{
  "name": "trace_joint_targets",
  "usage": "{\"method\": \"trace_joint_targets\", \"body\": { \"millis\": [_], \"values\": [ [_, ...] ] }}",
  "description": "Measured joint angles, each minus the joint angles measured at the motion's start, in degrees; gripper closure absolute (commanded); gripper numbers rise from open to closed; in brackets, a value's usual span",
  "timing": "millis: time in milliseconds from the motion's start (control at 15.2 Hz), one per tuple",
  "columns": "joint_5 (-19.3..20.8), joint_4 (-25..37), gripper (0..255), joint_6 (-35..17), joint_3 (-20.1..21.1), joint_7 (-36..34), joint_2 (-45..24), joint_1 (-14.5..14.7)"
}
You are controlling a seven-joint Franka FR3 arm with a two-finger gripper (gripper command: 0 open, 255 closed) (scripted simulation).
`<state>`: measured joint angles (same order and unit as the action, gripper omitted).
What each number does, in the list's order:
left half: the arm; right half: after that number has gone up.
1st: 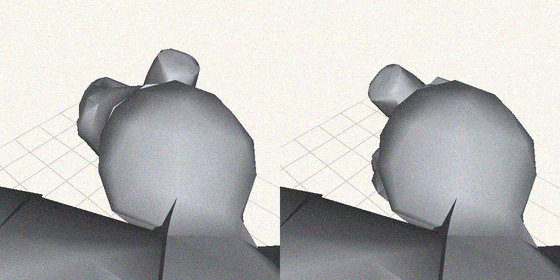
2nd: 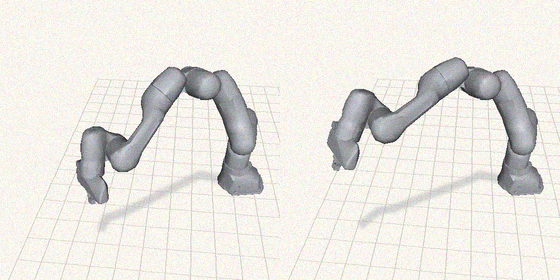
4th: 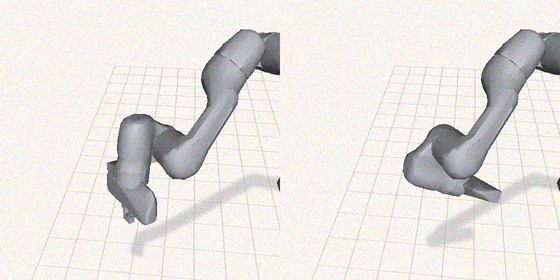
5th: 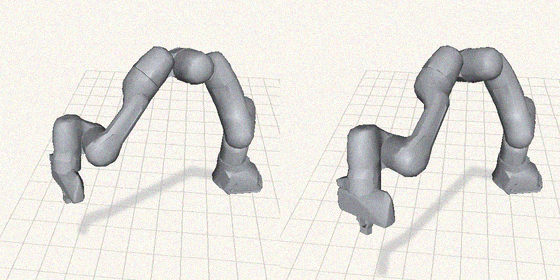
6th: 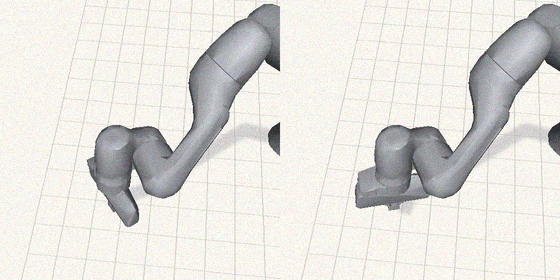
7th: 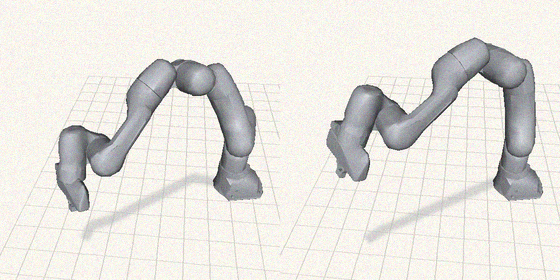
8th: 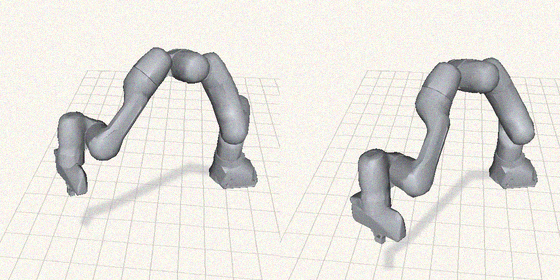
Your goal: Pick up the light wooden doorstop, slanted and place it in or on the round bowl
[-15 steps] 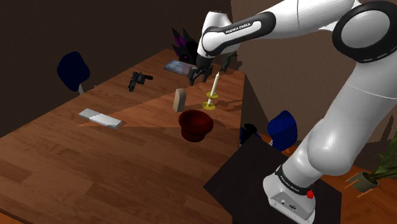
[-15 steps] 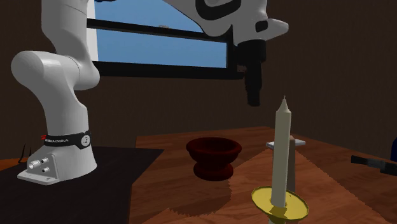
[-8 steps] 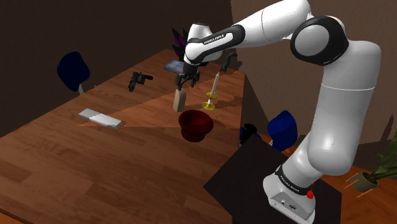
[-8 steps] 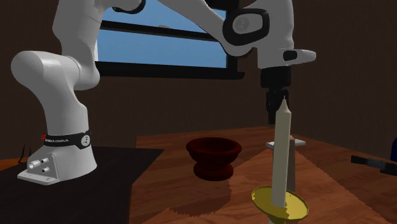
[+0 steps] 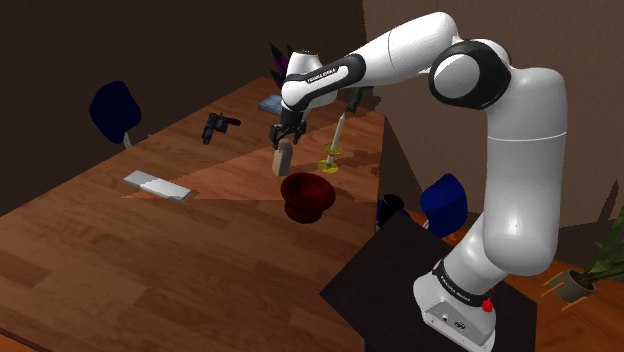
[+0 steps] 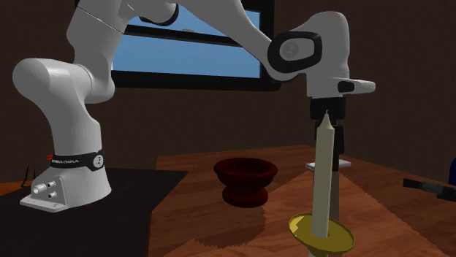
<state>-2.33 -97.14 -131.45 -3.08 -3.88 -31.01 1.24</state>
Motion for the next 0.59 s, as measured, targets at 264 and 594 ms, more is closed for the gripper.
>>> {"method": "trace_joint_targets", "body": {
  "millis": [264, 594],
  "values": [
    [-0.06, 0.01, 0, -1.15, 0.06, -0.06, -1.15, 0.04],
    [-0.07, 0.06, 255, -1.27, 0.07, -0.06, -1.3, 0.04]
  ]
}}
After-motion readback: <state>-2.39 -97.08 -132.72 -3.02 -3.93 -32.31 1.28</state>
